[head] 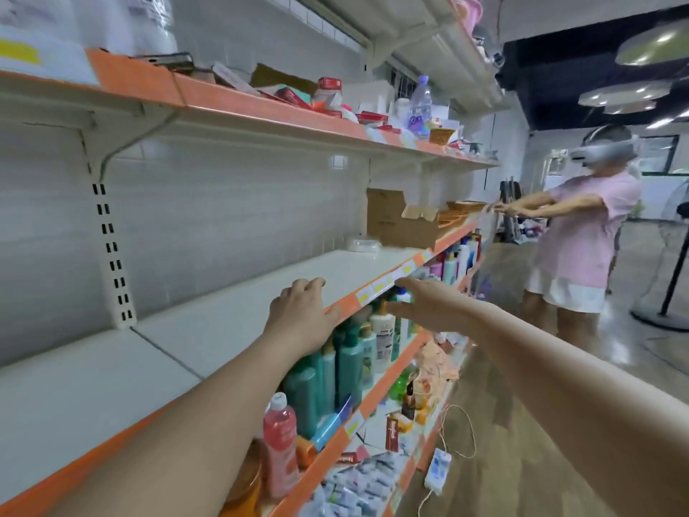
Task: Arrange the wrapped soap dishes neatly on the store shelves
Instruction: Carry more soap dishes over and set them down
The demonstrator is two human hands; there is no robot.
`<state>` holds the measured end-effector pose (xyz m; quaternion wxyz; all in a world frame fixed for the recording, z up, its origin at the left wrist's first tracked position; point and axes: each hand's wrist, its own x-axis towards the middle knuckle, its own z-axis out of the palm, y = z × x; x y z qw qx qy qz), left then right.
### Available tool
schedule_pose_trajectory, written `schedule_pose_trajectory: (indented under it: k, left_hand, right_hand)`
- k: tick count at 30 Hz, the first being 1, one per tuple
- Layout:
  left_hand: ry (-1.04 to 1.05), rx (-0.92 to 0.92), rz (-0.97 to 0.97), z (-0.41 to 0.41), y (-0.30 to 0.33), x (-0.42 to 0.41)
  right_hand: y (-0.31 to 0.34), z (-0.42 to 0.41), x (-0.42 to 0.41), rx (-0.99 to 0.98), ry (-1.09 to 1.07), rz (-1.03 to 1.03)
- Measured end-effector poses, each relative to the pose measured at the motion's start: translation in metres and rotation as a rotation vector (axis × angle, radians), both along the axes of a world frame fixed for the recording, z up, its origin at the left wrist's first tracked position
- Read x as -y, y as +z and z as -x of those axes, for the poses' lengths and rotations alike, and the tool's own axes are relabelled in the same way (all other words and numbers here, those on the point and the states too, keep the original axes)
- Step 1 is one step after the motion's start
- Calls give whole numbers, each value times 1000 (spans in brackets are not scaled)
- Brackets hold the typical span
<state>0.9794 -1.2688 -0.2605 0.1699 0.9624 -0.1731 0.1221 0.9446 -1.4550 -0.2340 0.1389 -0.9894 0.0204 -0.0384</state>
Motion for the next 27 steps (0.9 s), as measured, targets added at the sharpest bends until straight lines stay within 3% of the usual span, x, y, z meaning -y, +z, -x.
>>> schedule_pose_trajectory:
  k: [9, 27]
  left_hand:
    - [118, -30, -49, -138, -8, 88]
    - [220, -92, -18, -429, -24, 201]
  right_hand:
    - [-30, -157, 95, -30, 84, -119]
    - [-47, -491, 212, -34, 170, -63]
